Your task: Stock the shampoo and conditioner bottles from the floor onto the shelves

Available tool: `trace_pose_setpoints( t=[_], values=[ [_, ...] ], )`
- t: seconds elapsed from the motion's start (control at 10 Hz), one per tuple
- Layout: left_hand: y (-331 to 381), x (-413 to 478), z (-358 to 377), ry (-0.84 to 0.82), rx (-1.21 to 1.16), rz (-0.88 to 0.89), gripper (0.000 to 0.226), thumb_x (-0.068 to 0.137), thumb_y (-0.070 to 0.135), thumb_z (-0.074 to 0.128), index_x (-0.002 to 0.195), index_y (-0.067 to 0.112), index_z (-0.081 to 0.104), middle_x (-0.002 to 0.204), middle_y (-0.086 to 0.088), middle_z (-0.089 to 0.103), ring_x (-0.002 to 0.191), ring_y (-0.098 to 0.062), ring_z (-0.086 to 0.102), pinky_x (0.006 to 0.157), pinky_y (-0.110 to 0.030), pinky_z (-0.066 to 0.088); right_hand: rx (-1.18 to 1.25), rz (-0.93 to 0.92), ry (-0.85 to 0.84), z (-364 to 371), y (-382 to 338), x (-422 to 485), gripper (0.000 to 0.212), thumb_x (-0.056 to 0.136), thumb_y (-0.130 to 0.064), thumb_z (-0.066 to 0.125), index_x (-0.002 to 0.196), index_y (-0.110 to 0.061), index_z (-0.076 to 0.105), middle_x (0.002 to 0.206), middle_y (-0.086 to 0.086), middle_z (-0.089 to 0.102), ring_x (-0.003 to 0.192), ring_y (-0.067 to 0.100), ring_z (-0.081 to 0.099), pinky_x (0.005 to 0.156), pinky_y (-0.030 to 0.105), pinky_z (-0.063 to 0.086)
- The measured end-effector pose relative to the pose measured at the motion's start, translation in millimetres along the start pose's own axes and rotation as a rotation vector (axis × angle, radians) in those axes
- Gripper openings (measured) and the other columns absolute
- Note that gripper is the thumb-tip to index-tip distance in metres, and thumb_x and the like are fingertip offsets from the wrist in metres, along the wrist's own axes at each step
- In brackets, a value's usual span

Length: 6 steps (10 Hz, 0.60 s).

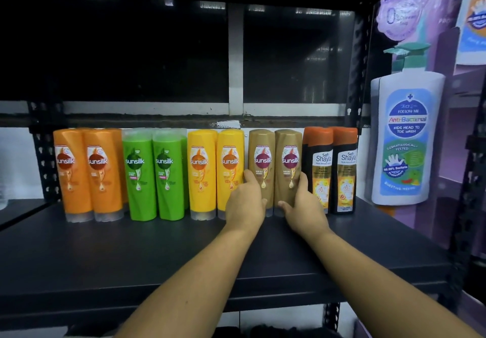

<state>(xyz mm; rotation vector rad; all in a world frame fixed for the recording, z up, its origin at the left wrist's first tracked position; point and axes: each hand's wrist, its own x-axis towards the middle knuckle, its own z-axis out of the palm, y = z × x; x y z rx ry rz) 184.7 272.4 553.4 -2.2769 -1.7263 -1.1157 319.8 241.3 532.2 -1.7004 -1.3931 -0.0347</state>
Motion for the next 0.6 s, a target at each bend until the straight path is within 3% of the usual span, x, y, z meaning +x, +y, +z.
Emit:
trace_pose_setpoints(
  t=[0.2,0.4,0.6],
  values=[
    [1,1,2,-0.028,0.030,-0.001,0.066,0.096,0.030,0.070,0.147,0.011,0.033,0.123,-0.013,0.066,0.109,-0.031,0.068,0.082,-0.037,0.057,-0.015,0.012,-0.023,1,1,0,0.083,0.094,-0.025,0.070,0.155,-0.015,0.015,0.126,0.012,0.064,0.114,0.032,0.063,0.091,0.041,0.052],
    [-16,-1,-1,-0.125,0.017,0.086,0.086,0.099,0.033,0.065,0.162,0.007,0.012,0.130,-0.016,0.063,0.116,-0.034,0.063,0.090,-0.039,0.053,-0.074,0.036,-0.062,0,1,2,0.067,0.096,-0.035,0.066,0.146,-0.007,0.030,0.121,0.015,0.065,0.109,0.033,0.063,0.086,0.040,0.054],
    [-55,-25,-36,-0.242,-0.100,0.190,0.047,0.098,0.039,0.063,0.138,0.017,0.053,0.124,-0.007,0.068,0.113,-0.029,0.063,0.091,-0.042,0.055,-0.183,0.051,-0.213,-7,-5,-17,0.060,0.097,-0.047,0.058,0.142,-0.012,0.039,0.117,0.009,0.065,0.108,0.030,0.062,0.085,0.039,0.054]
  ],
)
